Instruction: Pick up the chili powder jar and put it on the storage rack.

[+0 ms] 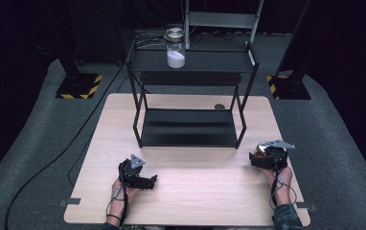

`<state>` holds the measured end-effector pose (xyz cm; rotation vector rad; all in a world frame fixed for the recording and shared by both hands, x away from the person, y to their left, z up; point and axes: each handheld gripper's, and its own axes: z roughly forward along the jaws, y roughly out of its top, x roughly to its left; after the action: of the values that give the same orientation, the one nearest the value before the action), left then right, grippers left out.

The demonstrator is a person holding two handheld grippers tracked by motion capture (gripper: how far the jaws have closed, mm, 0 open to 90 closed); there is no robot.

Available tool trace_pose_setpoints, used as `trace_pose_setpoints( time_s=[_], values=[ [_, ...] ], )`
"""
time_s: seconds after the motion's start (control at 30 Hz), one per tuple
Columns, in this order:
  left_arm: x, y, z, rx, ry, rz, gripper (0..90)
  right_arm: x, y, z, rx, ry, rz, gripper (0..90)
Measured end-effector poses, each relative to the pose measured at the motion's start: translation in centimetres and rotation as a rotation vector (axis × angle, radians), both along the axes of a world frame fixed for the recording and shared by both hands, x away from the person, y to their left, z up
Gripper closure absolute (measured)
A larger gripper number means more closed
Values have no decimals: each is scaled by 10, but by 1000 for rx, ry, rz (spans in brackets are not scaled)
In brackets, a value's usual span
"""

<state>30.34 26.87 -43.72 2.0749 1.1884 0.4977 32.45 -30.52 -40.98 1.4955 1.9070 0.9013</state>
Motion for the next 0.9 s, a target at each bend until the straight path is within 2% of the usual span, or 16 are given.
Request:
trace_pose_setpoints(
  time_s=[0.07,0.17,0.23,0.37,0.57,0.73,0.9],
  values=[
    [0,0,0,0,0,0,0,-2,-1,-2,10,-10,-13,236],
    [0,0,0,0,0,0,0,-2,-4,-1,26,-1,1,303],
    [0,0,0,0,0,0,0,-3,-1,0,12,-5,2,307],
    [0,0,0,0,0,0,0,-7,1,-4,19,-25,-14,310],
    [0,0,0,0,0,0,0,-8,0,-3,16,-20,-10,311],
    [0,0,0,0,0,0,0,-7,-3,2,21,0,5,311],
    [0,0,0,0,0,0,0,-3,-3,16,6,32,42,311]
  ],
)
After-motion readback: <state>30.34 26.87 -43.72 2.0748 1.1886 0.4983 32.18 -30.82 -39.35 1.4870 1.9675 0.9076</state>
